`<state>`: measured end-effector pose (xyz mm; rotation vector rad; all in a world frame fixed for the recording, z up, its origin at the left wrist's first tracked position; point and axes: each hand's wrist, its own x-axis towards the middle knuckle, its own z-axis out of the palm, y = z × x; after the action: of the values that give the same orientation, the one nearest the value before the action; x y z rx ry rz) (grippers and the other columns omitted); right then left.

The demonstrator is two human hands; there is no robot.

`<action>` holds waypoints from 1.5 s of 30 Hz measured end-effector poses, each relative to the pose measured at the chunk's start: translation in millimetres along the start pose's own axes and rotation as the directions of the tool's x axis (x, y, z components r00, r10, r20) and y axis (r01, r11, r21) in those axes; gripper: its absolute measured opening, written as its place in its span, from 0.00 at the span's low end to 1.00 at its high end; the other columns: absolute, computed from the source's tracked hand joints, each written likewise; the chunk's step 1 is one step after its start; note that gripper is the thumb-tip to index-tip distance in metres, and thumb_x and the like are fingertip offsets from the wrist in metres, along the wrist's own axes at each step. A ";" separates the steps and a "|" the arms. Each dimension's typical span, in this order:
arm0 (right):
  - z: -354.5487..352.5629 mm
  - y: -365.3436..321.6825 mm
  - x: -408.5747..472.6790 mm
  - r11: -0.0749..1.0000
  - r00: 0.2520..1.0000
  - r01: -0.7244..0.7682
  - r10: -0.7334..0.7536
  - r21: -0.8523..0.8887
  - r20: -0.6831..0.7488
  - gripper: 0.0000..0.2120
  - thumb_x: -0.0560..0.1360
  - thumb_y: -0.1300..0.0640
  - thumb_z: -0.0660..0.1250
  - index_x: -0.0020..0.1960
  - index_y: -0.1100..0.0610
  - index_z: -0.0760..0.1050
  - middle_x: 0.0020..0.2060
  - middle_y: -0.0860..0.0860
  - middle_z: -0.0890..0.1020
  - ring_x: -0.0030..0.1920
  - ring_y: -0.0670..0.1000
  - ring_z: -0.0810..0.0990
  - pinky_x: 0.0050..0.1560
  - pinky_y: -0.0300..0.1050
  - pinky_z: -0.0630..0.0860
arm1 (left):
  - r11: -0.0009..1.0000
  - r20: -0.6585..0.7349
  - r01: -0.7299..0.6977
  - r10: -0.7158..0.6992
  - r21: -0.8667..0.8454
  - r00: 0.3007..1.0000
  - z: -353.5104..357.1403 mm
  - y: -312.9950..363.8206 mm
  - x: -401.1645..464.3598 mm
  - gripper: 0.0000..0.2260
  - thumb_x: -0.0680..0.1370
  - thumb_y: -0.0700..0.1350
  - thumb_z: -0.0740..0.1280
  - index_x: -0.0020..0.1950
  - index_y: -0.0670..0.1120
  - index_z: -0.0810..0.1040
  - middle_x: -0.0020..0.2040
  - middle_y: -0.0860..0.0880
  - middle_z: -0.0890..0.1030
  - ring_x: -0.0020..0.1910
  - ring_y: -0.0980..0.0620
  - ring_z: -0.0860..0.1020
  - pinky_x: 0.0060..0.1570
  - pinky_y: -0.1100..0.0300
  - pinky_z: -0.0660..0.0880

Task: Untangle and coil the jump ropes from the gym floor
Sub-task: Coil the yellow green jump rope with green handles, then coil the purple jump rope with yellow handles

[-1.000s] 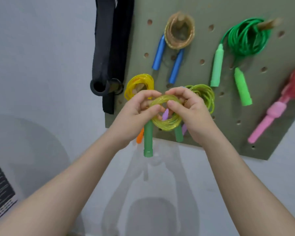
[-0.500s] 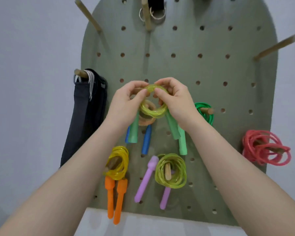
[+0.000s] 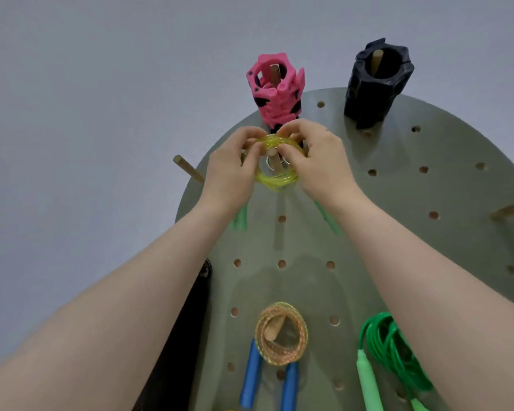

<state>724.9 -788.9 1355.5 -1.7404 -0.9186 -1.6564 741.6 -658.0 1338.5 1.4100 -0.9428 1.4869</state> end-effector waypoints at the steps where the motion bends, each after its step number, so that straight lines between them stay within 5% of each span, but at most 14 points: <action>1: 3.9 3.1 8.2 1.000 1.000 -0.030 0.030 0.002 0.000 0.07 0.75 0.60 0.66 0.53 0.56 0.76 0.45 0.51 0.77 0.41 0.47 0.75 0.45 0.37 0.72 | 0.999 0.003 0.002 -0.002 0.044 1.000 1.1 -3.6 9.1 0.07 0.80 0.40 0.60 0.53 0.48 0.76 0.41 0.58 0.77 0.40 0.64 0.76 0.44 0.65 0.73; 4: 13.8 14.2 25.0 0.989 0.992 -0.121 0.118 0.084 0.031 0.06 0.75 0.62 0.65 0.50 0.55 0.73 0.38 0.48 0.78 0.33 0.38 0.77 0.37 0.30 0.72 | 0.986 0.045 0.010 -0.017 0.169 0.999 1.9 -12.4 29.5 0.10 0.80 0.41 0.59 0.59 0.47 0.76 0.43 0.51 0.78 0.39 0.54 0.76 0.38 0.66 0.72; 8: 24.8 33.9 33.4 0.950 0.973 -0.228 0.213 0.212 0.092 0.04 0.75 0.62 0.65 0.46 0.54 0.73 0.39 0.53 0.81 0.39 0.50 0.81 0.41 0.45 0.78 | 0.969 0.085 0.023 -0.045 0.245 0.995 8.3 -23.5 41.2 0.11 0.80 0.41 0.59 0.58 0.47 0.79 0.45 0.49 0.78 0.41 0.52 0.75 0.33 0.69 0.69; 12: 33.7 55.3 28.5 0.940 0.952 -0.303 0.293 0.159 0.086 0.03 0.77 0.60 0.63 0.45 0.53 0.73 0.40 0.51 0.77 0.42 0.51 0.77 0.37 0.41 0.73 | 0.970 0.114 0.055 -0.084 0.238 0.990 26.3 -39.0 32.4 0.11 0.80 0.42 0.59 0.47 0.50 0.81 0.37 0.53 0.77 0.34 0.56 0.71 0.33 0.69 0.66; 15: 36.8 60.1 18.9 0.943 0.987 -0.134 0.153 -0.305 0.039 0.06 0.78 0.62 0.57 0.51 0.55 0.71 0.46 0.53 0.75 0.43 0.54 0.72 0.35 0.44 0.65 | 0.963 0.042 0.072 -0.085 0.259 0.995 42.8 -51.0 26.0 0.14 0.80 0.41 0.58 0.38 0.52 0.79 0.33 0.51 0.74 0.34 0.51 0.70 0.35 0.60 0.65; 17: 38.8 59.6 9.8 0.750 0.997 0.041 0.014 -0.660 0.078 0.11 0.78 0.64 0.54 0.58 0.58 0.68 0.54 0.56 0.72 0.50 0.58 0.72 0.37 0.46 0.62 | 0.960 0.005 0.056 -0.059 0.274 0.998 50.8 -61.1 24.4 0.13 0.80 0.42 0.58 0.40 0.49 0.79 0.35 0.47 0.76 0.37 0.46 0.73 0.38 0.55 0.68; 21: 44.8 74.1 5.1 0.468 0.981 0.191 -0.063 -0.863 0.182 0.17 0.79 0.63 0.50 0.66 0.62 0.66 0.67 0.58 0.65 0.63 0.60 0.66 0.50 0.51 0.66 | 0.765 0.046 -0.025 -0.005 0.644 0.999 69.6 -85.5 20.9 0.10 0.79 0.43 0.58 0.52 0.49 0.79 0.54 0.43 0.73 0.57 0.42 0.68 0.53 0.52 0.66; 24: 47.5 74.9 10.0 0.430 0.972 0.194 0.039 -0.882 0.233 0.20 0.80 0.61 0.49 0.71 0.63 0.62 0.71 0.58 0.60 0.69 0.59 0.59 0.60 0.52 0.64 | 0.576 0.166 -0.121 -0.026 0.808 0.986 73.2 -98.4 17.7 0.17 0.80 0.44 0.56 0.69 0.52 0.67 0.69 0.45 0.66 0.68 0.42 0.61 0.64 0.51 0.60; 26: 49.4 73.9 11.3 0.508 0.947 0.142 0.179 -0.849 0.266 0.24 0.81 0.57 0.50 0.75 0.62 0.54 0.75 0.57 0.53 0.73 0.59 0.53 0.67 0.54 0.60 | 0.637 0.269 -0.125 -0.134 0.761 0.954 68.6 -101.5 21.0 0.21 0.81 0.46 0.53 0.75 0.52 0.57 0.74 0.46 0.60 0.71 0.43 0.58 0.67 0.48 0.59; 29: 48.8 67.6 13.5 0.703 0.851 -0.088 0.421 -0.706 0.313 0.31 0.81 0.47 0.49 0.77 0.60 0.42 0.77 0.54 0.41 0.76 0.56 0.41 0.74 0.57 0.45 | 0.804 0.343 0.078 -0.336 0.589 0.877 50.8 -94.2 24.1 0.26 0.82 0.52 0.50 0.78 0.49 0.45 0.77 0.46 0.57 0.74 0.43 0.57 0.71 0.48 0.59; 32: 41.0 48.5 7.9 0.799 0.889 -0.268 0.420 -0.539 0.181 0.34 0.79 0.46 0.52 0.77 0.61 0.43 0.77 0.56 0.44 0.76 0.57 0.46 0.74 0.56 0.47 | 0.840 0.330 0.152 -0.362 0.521 0.872 22.1 -73.3 12.4 0.30 0.81 0.55 0.52 0.77 0.46 0.41 0.76 0.44 0.59 0.74 0.45 0.60 0.71 0.53 0.58; 35: 34.6 18.0 -16.7 0.885 0.971 -0.224 0.239 -0.408 -0.016 0.28 0.79 0.51 0.55 0.75 0.61 0.54 0.76 0.55 0.53 0.74 0.56 0.54 0.73 0.53 0.54 | 0.857 0.368 0.077 -0.298 0.510 0.881 -8.9 -49.3 -6.4 0.29 0.82 0.52 0.53 0.77 0.45 0.44 0.77 0.46 0.55 0.75 0.50 0.55 0.71 0.58 0.52; 40: 46.8 -43.6 -82.4 0.985 0.998 -0.047 0.039 -0.166 -0.052 0.16 0.75 0.55 0.59 0.61 0.57 0.72 0.67 0.52 0.69 0.66 0.54 0.66 0.65 0.50 0.63 | 0.771 0.385 -0.126 -0.164 0.625 0.908 -74.5 -21.4 -72.2 0.28 0.77 0.52 0.55 0.76 0.44 0.58 0.75 0.48 0.61 0.73 0.49 0.59 0.69 0.59 0.57; 45: 96.6 -124.8 -154.0 0.942 0.964 -0.175 0.105 0.285 0.244 0.11 0.72 0.56 0.56 0.44 0.56 0.76 0.45 0.50 0.77 0.45 0.52 0.76 0.46 0.50 0.74 | 0.673 0.390 -0.198 -0.147 0.713 0.909 -177.4 1.5 -177.7 0.20 0.74 0.47 0.57 0.63 0.42 0.74 0.60 0.44 0.77 0.57 0.45 0.74 0.55 0.54 0.71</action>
<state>684.8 -652.1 1187.3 -1.7543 -1.0618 -1.1708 677.4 -507.8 1147.8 2.4066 -0.5871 1.7159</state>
